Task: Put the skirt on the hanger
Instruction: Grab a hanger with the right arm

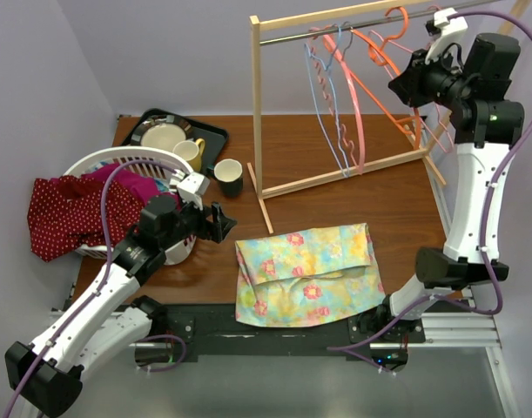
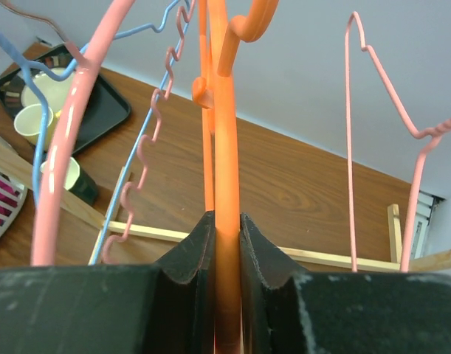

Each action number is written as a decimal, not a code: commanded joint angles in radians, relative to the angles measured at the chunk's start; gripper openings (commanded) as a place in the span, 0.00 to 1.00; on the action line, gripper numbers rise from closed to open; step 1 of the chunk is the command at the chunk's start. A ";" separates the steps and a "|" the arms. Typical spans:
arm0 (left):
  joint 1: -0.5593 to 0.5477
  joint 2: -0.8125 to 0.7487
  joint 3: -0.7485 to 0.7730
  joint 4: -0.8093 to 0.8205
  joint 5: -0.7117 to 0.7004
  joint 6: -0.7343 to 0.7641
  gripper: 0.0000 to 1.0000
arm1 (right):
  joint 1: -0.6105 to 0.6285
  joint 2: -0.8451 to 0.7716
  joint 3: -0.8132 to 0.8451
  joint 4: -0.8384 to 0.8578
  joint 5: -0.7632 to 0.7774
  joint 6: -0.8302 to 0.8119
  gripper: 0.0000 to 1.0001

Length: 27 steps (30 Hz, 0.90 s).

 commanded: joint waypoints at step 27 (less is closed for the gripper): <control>0.016 -0.011 0.002 0.048 0.016 0.026 0.91 | -0.030 -0.491 -0.471 0.056 0.216 -0.137 0.00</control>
